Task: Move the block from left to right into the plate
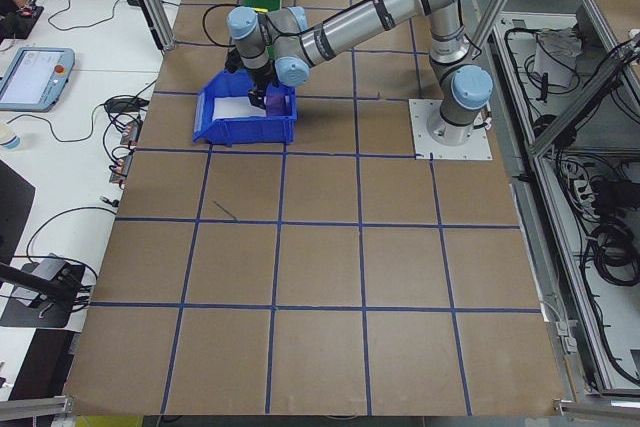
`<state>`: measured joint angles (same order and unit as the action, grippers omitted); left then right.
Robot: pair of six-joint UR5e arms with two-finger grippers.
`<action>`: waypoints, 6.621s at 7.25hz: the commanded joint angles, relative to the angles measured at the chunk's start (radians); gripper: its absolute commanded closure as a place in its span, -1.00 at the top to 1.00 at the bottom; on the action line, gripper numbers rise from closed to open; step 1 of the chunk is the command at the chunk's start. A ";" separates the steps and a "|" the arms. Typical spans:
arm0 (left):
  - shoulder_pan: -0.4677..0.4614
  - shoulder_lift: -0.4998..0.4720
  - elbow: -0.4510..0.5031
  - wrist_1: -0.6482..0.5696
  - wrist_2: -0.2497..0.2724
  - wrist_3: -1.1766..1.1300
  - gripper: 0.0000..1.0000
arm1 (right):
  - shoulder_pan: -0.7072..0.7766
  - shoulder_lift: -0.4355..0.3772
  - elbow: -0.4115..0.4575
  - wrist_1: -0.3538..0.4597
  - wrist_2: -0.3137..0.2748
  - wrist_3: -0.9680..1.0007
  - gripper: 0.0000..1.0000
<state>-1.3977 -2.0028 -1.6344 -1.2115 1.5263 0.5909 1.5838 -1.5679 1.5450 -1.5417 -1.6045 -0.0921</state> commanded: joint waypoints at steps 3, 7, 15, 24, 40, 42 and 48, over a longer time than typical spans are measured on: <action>0.006 -0.020 -0.010 0.004 -0.001 0.000 0.94 | -0.001 -0.001 0.000 -0.002 0.000 0.000 1.00; 0.006 -0.025 0.017 0.001 0.002 0.001 -0.14 | -0.001 -0.001 0.000 0.000 0.000 0.000 1.00; -0.238 -0.014 0.301 -0.088 0.081 -0.230 -0.19 | -0.001 0.000 0.000 -0.002 0.000 0.000 1.00; -0.311 -0.056 0.220 0.052 -0.008 -0.438 1.00 | -0.107 0.014 -0.006 -0.058 0.012 -0.069 1.00; -0.218 0.478 0.137 -0.422 -0.009 -0.482 1.00 | -0.360 0.440 0.020 -0.526 0.302 -0.086 1.00; -0.221 0.478 0.137 -0.424 -0.009 -0.444 1.00 | -0.360 0.482 0.021 -0.570 0.244 -0.113 1.00; -0.222 0.483 0.136 -0.425 -0.009 -0.454 1.00 | -0.491 0.360 0.094 -0.539 0.023 -0.466 -0.41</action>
<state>-1.6194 -1.5210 -1.4980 -1.6362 1.5171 0.1371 1.1676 -1.1514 1.6026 -2.0987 -1.5565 -0.4827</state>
